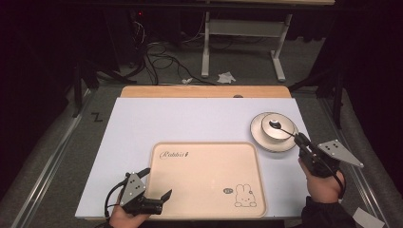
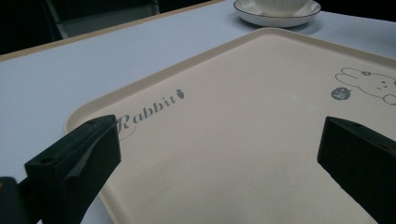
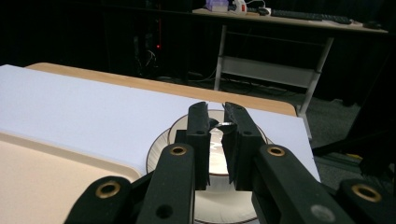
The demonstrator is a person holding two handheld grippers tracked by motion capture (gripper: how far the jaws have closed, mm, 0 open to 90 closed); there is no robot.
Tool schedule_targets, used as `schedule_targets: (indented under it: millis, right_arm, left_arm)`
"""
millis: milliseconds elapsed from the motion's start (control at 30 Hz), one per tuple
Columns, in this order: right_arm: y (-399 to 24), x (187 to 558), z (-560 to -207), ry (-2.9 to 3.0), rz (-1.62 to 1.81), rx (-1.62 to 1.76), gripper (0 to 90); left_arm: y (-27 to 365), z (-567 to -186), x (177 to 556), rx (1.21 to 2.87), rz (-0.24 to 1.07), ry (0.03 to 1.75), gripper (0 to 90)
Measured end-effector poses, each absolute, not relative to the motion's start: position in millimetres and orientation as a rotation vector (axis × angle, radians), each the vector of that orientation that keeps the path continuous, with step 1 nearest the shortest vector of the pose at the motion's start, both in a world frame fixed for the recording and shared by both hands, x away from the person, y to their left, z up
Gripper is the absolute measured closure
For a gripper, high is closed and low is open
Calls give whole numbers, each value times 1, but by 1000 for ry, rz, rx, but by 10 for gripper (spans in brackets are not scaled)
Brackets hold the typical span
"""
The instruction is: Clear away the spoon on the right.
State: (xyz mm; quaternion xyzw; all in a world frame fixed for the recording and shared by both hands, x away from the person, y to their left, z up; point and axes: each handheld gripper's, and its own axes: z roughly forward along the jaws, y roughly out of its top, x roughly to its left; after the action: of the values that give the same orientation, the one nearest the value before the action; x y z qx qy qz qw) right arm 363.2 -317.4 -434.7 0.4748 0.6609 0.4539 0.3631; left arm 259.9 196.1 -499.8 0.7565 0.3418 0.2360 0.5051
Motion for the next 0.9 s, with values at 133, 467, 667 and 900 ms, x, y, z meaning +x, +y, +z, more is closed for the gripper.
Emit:
schedule_targets:
  millis: [133, 467, 667, 900]
  right_arm:
    - [-317, 361, -430, 1688, 1184, 1207, 831]
    - [-310, 350, -417, 1671, 1212, 1137, 831]
    - [-306, 343, -412, 1672, 1229, 1110, 830]
    - [-297, 332, -411, 1698, 1247, 1071, 830]
  left_arm:
    - [197, -500, 261, 1818, 568, 841, 2]
    - [196, -500, 262, 1817, 582, 848, 2]
    - [196, -499, 263, 1809, 590, 848, 2]
    - [194, -498, 265, 1809, 584, 841, 3]
